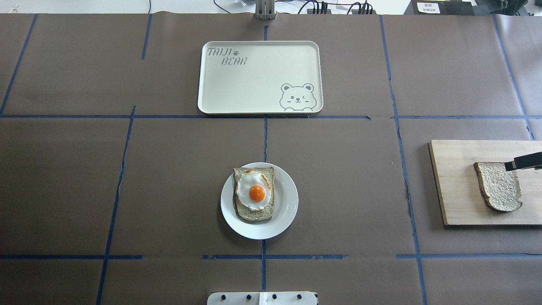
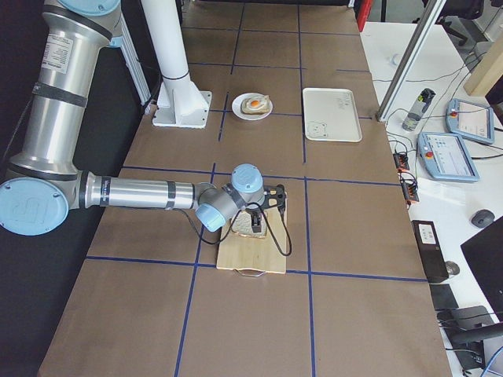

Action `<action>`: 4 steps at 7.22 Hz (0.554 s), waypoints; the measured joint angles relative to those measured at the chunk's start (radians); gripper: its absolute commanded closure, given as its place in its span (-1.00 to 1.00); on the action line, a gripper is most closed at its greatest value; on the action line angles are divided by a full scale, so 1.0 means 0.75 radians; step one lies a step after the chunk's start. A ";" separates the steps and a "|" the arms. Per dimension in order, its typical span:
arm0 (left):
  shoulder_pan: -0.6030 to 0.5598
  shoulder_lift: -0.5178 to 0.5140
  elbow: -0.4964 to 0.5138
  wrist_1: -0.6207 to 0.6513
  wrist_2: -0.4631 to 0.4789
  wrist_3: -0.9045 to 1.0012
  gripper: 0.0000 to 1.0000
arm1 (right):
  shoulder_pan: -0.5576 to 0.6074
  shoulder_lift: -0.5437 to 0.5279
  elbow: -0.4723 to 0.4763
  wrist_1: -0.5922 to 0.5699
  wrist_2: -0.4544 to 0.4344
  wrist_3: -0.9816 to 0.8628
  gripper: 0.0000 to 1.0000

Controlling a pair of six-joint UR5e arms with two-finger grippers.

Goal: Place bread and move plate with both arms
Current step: 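Close the right gripper on the near edge of the bread slice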

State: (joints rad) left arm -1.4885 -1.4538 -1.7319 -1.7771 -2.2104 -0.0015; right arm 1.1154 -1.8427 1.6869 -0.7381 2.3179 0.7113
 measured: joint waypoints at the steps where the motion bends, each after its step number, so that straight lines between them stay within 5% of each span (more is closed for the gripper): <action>1: 0.000 0.000 0.019 -0.038 0.000 0.000 -1.00 | -0.023 -0.004 -0.056 0.067 -0.011 0.018 -0.70; 4: -0.001 -0.001 0.032 -0.071 0.000 0.000 -1.00 | -0.064 -0.013 -0.116 0.146 -0.016 0.029 -0.54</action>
State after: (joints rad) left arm -1.4894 -1.4542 -1.7077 -1.8304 -2.2105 -0.0016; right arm 1.0675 -1.8520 1.6001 -0.6285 2.3063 0.7328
